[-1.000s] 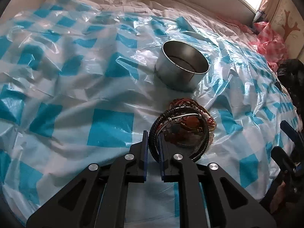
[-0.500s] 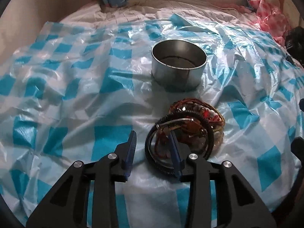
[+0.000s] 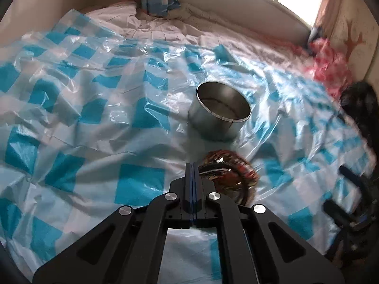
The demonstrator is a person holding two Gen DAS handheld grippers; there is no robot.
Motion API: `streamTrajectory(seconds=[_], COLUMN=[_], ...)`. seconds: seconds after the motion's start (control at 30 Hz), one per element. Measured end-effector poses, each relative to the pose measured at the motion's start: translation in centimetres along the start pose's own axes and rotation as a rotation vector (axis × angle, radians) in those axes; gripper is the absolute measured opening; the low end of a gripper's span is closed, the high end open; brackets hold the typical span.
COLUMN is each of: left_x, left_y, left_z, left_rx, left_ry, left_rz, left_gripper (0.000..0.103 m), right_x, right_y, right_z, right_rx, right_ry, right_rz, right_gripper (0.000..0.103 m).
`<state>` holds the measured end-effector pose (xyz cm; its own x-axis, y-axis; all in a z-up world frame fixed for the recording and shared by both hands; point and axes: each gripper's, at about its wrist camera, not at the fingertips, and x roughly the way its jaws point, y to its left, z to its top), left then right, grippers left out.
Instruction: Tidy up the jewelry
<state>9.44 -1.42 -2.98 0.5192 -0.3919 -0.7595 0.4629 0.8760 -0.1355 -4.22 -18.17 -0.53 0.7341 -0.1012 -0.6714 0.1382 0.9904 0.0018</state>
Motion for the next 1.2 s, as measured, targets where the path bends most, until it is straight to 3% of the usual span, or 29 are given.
streamTrajectory(seconds=[0.07, 0.13, 0.2, 0.27, 0.3, 0.33, 0.37, 0.47, 0.63, 0.7, 0.77, 0.83, 0.9, 0.93, 1.0, 1.07, 1.1, 1.13, 1.2], left_x=[0.5, 0.9, 1.1, 1.7, 2.1, 2.6, 3.0, 2.4, -0.4, -0.5, -0.1, 0.5, 1.1, 1.4, 2.1, 3.2, 3.8, 4.1, 4.2], left_y=[-1.3, -2.2, -2.8, -2.9, -2.8, -2.6, -2.5, -2.3, 1.3, 1.8, 1.1, 0.0, -1.2, -1.8, -2.9, -3.0, -2.8, -2.7, -1.9], left_z=[-0.1, -0.2, -0.2, -0.1, -0.2, -0.2, -0.3, -0.3, 0.8, 0.8, 0.6, 0.4, 0.1, 0.0, -0.3, -0.4, -0.4, -0.4, -0.2], left_rx=[0.079, 0.135, 0.183, 0.202, 0.198, 0.196, 0.197, 0.185, -0.025, -0.039, 0.012, 0.079, 0.148, 0.184, 0.259, 0.273, 0.269, 0.259, 0.216], left_ry=[0.007, 0.007, -0.013, 0.007, 0.027, 0.055, 0.086, 0.077, -0.005, -0.012, -0.004, 0.015, 0.025, 0.018, 0.021, 0.053, 0.076, 0.097, 0.115], left_rz=[0.030, 0.061, 0.098, 0.116, 0.118, 0.121, 0.123, 0.093, -0.094, -0.085, -0.032, -0.016, 0.024, 0.053, 0.116, 0.161, 0.175, 0.168, 0.156], left_gripper=[0.007, 0.037, 0.044, 0.044, 0.028, 0.003, 0.000, 0.000, 0.000, 0.000, 0.000, 0.009, 0.052, 0.059, 0.059, 0.055, 0.031, 0.013, 0.006], right_x=[0.0, 0.0, 0.0, 0.1, 0.1, 0.1, 0.1, 0.1, 0.1, 0.1, 0.1, 0.1, 0.1, 0.1, 0.1, 0.1, 0.1, 0.2, 0.2], right_y=[0.1, 0.1, 0.1, 0.0, 0.2, 0.1, 0.0, 0.0, 0.1, 0.1, 0.0, 0.1, 0.0, 0.0, 0.1, 0.1, 0.3, 0.2, 0.3], right_z=[0.0, 0.0, 0.0, 0.0, 0.0, 0.0, 0.0, 0.0, 0.0, 0.0, 0.0, 0.0, 0.0, 0.0, 0.0, 0.0, 0.0, 0.1, 0.1], right_rx=[-0.004, -0.003, -0.001, -0.002, -0.002, -0.002, -0.001, -0.001, -0.002, -0.003, -0.002, -0.002, 0.000, -0.001, -0.001, 0.000, 0.000, -0.001, 0.003], right_ry=[0.001, 0.002, 0.001, 0.000, 0.000, 0.000, 0.000, 0.000, 0.001, 0.002, 0.001, 0.000, 0.002, 0.001, 0.000, 0.000, 0.000, 0.000, 0.000], right_rz=[-0.002, -0.001, 0.000, 0.000, 0.000, 0.000, 0.000, -0.001, -0.002, -0.002, -0.002, -0.001, 0.000, 0.000, 0.001, 0.003, 0.005, 0.007, 0.010], right_gripper=[0.096, 0.096, 0.096, 0.096, 0.096, 0.096, 0.096, 0.096, 0.096, 0.096, 0.096, 0.096, 0.096, 0.096, 0.096, 0.096, 0.096, 0.096, 0.096])
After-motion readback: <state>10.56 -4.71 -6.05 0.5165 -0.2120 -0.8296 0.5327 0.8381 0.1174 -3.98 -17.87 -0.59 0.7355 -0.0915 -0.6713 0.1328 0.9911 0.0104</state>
